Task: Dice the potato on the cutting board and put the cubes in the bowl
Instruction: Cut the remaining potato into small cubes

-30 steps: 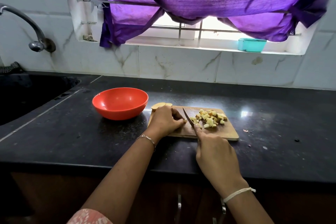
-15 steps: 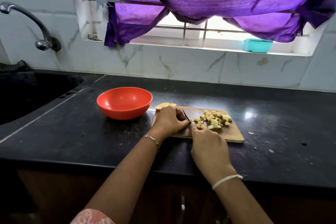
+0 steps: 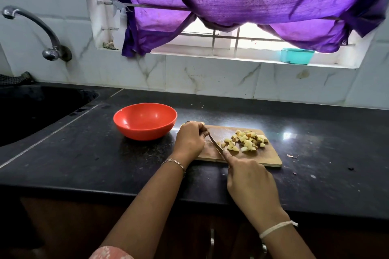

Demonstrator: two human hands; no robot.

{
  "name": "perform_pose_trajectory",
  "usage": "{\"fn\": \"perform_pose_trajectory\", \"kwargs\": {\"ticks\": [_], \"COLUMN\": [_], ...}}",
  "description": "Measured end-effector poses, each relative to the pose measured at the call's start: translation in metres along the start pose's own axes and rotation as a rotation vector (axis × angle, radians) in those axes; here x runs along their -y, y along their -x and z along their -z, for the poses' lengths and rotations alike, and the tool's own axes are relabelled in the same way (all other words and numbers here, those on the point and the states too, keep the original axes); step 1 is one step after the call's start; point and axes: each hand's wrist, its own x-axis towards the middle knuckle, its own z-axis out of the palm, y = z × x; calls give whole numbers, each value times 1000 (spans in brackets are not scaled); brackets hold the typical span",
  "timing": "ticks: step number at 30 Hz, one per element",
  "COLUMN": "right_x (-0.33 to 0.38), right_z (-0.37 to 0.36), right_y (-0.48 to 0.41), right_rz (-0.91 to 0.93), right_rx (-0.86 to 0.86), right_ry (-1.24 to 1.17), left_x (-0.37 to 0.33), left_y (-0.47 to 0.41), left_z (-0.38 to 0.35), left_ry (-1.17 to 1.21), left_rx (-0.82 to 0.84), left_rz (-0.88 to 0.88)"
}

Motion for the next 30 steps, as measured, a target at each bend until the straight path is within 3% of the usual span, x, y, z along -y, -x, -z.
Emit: {"fn": "perform_pose_trajectory", "kwargs": {"ticks": [23,30], "right_x": [-39,-49], "right_z": [7,8], "right_y": [-20,-22], "right_rz": [-190,-222], "right_rx": [5,-55], "right_ry": [47,-244], "left_x": [-3,0], "left_y": [2,0], "left_z": [5,11], "left_ry": [-12,2], "left_rx": [7,-57], "left_rz": [3,-39]}}
